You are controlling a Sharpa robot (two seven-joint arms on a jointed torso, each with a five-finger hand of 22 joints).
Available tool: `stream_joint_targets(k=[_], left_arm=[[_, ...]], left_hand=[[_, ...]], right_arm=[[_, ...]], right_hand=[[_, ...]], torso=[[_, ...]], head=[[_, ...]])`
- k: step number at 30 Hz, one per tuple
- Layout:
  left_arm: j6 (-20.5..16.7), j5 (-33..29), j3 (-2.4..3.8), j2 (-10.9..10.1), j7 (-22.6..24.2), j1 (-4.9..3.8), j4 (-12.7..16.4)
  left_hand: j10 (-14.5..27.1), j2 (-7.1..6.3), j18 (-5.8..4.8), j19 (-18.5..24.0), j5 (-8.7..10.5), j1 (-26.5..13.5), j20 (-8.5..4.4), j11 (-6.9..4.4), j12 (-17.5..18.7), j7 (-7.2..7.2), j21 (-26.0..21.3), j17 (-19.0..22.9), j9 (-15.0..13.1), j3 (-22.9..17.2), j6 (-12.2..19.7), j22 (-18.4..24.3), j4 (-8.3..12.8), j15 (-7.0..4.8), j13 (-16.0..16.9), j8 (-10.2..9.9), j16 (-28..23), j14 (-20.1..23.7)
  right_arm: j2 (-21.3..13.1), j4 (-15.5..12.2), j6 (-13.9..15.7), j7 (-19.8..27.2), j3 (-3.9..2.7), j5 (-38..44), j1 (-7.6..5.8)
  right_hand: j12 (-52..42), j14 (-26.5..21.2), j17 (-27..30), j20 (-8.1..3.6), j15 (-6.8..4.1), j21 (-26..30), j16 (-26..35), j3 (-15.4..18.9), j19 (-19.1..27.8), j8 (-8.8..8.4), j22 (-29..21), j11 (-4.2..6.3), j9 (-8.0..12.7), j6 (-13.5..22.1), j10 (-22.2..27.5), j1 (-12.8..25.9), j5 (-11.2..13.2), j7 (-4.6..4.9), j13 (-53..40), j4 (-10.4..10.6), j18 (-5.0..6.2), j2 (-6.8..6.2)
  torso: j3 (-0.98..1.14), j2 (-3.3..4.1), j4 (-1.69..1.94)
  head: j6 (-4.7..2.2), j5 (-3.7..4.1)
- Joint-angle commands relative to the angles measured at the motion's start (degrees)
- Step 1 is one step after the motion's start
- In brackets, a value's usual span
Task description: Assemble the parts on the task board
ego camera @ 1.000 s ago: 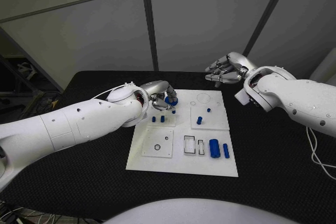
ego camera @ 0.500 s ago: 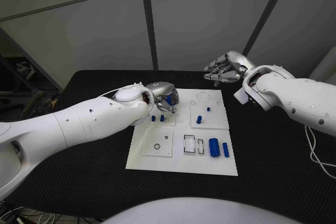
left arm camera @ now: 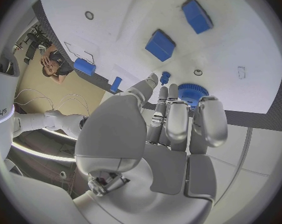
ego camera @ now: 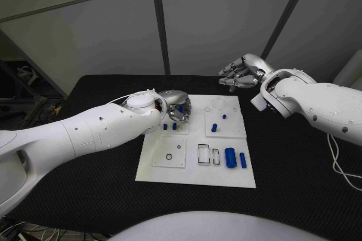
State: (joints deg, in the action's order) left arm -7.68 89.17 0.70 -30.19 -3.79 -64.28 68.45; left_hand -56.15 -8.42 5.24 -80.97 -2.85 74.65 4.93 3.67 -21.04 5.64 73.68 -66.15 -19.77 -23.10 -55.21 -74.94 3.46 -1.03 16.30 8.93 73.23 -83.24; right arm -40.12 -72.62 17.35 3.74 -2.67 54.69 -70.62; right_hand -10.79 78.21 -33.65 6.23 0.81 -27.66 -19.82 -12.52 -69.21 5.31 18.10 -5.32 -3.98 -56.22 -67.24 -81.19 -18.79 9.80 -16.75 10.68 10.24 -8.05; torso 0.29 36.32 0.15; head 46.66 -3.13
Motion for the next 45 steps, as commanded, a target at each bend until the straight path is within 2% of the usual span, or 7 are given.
stream_joint_targets(k=[1, 33, 38, 45], left_arm=[[1.77, 0.73, -0.06, 0.25, -0.30, -0.06, -0.25], [2.21, 0.52, -0.23, 1.33, 0.68, 0.14, -2.59], [1.13, -1.07, -0.24, 1.52, 1.64, 0.18, -3.16], [-0.55, -2.45, -0.23, 1.43, 2.65, 0.24, -3.14]], left_hand=[[-0.71, -0.03, -1.21, -0.50, 0.03, 0.66, 0.07, -0.13, 0.36, 0.08, 0.31, 0.16, 0.20, -0.62, -0.70, -3.12, 0.00, 0.10, -0.27, -0.21, 0.27, -0.51], [-4.30, 0.78, -1.67, -1.56, 0.02, 2.37, -0.02, -0.35, 3.31, 0.60, 2.22, 1.25, 2.68, -4.82, -2.02, -4.95, 1.31, -0.01, -3.43, -1.48, 0.76, -0.86], [-5.71, 1.12, -1.70, -1.54, 0.04, 2.82, -0.01, -0.45, 4.38, 0.68, 2.31, 1.68, 3.24, -6.64, -2.89, -5.16, 1.94, -0.04, -4.26, -1.69, 0.80, -0.76], [-7.27, 0.89, -1.71, -1.53, 0.00, 2.16, -0.03, -0.53, 5.47, 0.69, 2.36, 2.06, 3.72, -7.56, -3.98, -5.36, 2.13, -0.09, -5.00, -1.80, 0.92, -0.70]], right_arm=[[0.21, 0.07, -0.36, 0.06, -0.02, -0.20, -0.12], [0.52, 0.18, -0.60, 0.05, -0.02, -0.20, -0.12], [0.49, 0.15, -0.59, 0.06, -0.02, -0.20, -0.12], [0.37, 0.09, -0.57, 0.04, -0.02, -0.20, -0.12]], right_hand=[[-0.32, -0.27, -0.06, 0.28, 0.03, 0.22, 0.25, -0.06, -0.30, 0.04, -0.10, -0.12, -0.07, 0.17, 0.47, -0.07, -0.26, 0.34, 0.10, 0.09, 0.23, 0.26], [-0.45, -0.20, -0.14, 0.23, -0.02, 0.38, 0.29, -0.14, -0.50, 0.25, -0.21, -0.07, -0.13, -0.10, 0.45, -0.24, -1.02, 0.29, 0.23, 0.04, 0.24, 0.34], [-0.45, -0.20, -0.14, 0.23, -0.02, 0.38, 0.29, -0.14, -0.50, 0.25, -0.21, -0.07, -0.13, -0.10, 0.45, -0.24, -1.02, 0.29, 0.23, 0.04, 0.24, 0.34], [-0.47, -0.20, -0.15, 0.22, -0.02, 0.41, 0.30, -0.15, -0.53, 0.28, -0.22, -0.07, -0.14, -0.14, 0.44, -0.24, -1.15, 0.28, 0.25, 0.06, 0.24, 0.35]], torso=[[-0.03, 0.00, 0.01], [0.01, 0.00, 0.01], [0.01, -0.02, 0.01], [0.00, -0.01, 0.08]], head=[[0.00, -0.04], [0.36, 0.03], [0.34, 0.03], [0.34, -0.01]])
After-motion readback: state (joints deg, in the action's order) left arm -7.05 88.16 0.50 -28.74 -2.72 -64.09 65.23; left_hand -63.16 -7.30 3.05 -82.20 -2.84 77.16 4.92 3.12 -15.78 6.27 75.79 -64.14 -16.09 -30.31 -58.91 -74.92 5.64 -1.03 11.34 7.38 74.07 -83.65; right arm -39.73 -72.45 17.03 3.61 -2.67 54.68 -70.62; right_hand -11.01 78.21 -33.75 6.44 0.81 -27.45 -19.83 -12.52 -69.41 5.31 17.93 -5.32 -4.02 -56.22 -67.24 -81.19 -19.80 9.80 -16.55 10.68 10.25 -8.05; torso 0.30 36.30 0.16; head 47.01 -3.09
